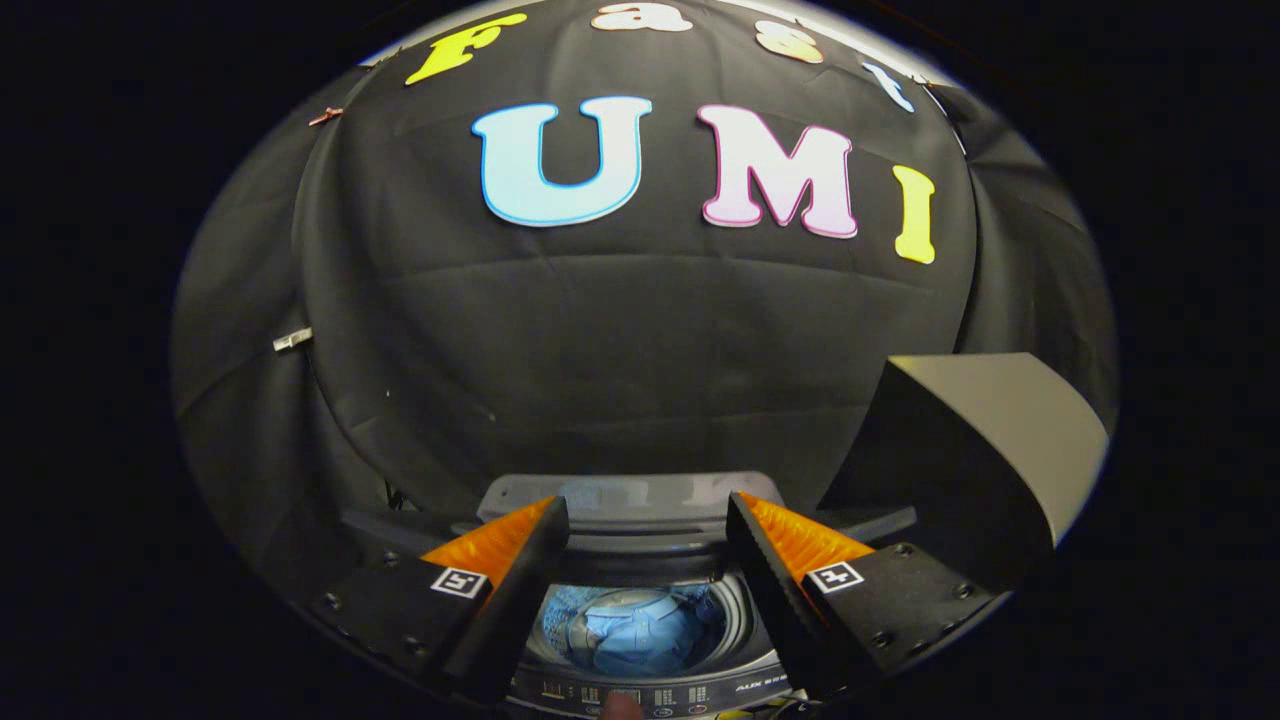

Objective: Put the clothes into the washing machine and then close the washing machine lid.

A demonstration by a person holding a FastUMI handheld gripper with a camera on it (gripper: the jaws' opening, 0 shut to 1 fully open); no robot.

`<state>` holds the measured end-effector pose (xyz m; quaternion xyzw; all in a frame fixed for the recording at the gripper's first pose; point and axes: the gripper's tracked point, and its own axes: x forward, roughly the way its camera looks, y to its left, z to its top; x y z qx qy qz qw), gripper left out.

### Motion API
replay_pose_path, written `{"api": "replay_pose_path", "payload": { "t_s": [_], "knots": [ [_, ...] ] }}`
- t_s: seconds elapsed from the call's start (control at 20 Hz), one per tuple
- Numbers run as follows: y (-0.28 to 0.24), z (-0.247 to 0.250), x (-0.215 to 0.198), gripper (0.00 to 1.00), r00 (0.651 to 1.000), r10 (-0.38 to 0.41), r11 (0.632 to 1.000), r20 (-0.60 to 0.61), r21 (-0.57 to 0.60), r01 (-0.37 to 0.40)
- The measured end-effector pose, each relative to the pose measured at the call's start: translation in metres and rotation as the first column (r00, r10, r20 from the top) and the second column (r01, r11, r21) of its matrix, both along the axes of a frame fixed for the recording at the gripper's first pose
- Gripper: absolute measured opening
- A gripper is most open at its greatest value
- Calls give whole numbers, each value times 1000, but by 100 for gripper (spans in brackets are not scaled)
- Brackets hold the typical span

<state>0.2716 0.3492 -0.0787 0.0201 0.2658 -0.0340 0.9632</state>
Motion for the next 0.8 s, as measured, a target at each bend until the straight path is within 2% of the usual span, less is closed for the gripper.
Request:
{"api": "replay_pose_path", "payload": {
  "t_s": [0.25,0.4,0.55,0.8],
  "knots": [
    [3,-97,-36,100,992,29,998,-123,-46,-35],
    [0,-126,-51,100,987,32,998,-156,-47,-39],
    [2,-124,-53,100,988,36,998,-147,-43,-42],
    [-8,-79,-58,100,997,48,997,-54,-59,-51]
  ]
}}
